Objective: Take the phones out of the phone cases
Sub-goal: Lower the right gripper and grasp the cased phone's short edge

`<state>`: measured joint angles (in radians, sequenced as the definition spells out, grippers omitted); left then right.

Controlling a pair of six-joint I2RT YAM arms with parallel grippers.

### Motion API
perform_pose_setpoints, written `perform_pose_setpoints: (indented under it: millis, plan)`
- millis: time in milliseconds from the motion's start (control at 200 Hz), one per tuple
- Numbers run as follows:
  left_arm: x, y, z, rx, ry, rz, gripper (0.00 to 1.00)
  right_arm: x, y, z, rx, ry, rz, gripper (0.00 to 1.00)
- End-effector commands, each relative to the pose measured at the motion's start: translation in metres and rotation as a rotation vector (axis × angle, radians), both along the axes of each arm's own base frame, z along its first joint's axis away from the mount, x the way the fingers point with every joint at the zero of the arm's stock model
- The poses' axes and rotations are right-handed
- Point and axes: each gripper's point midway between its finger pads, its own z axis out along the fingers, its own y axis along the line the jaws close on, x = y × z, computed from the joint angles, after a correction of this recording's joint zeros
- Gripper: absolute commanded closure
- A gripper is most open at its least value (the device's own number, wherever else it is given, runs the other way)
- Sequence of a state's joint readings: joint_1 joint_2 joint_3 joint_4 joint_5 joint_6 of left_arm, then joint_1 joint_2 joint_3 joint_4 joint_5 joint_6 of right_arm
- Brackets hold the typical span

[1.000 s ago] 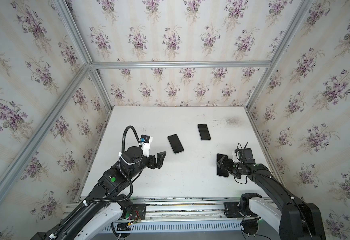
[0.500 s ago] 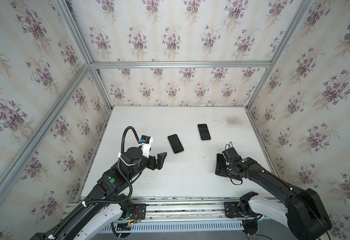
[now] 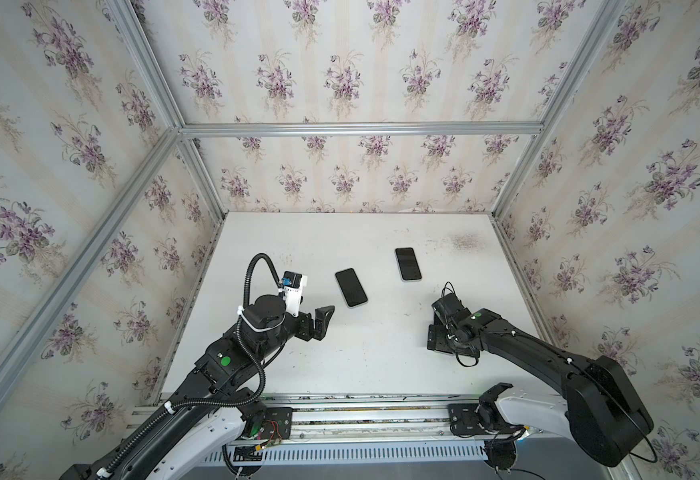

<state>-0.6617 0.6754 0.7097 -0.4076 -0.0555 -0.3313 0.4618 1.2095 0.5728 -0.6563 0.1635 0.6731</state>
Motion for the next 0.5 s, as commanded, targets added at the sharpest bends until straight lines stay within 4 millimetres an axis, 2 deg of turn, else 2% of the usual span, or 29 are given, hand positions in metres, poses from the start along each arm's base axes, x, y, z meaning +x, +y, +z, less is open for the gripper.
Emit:
perform_pose_setpoints:
  millis: [0,190,495]
  plan:
    - [0.0008,-0.0002,0.003,-0.014,-0.007,0.006,0.0,0.0056,0.0022,0.0011,0.017,-0.03,-0.021,0.03]
    - [0.0003,0.0002,0.0036,-0.014,-0.012,0.007,0.0,0.0102,0.0018,0.005,0.016,-0.053,-0.029,0.02]
    - [0.0006,-0.0008,0.002,-0.009,-0.008,0.005,0.0,0.0143,0.0018,-0.003,0.013,-0.03,-0.04,0.02]
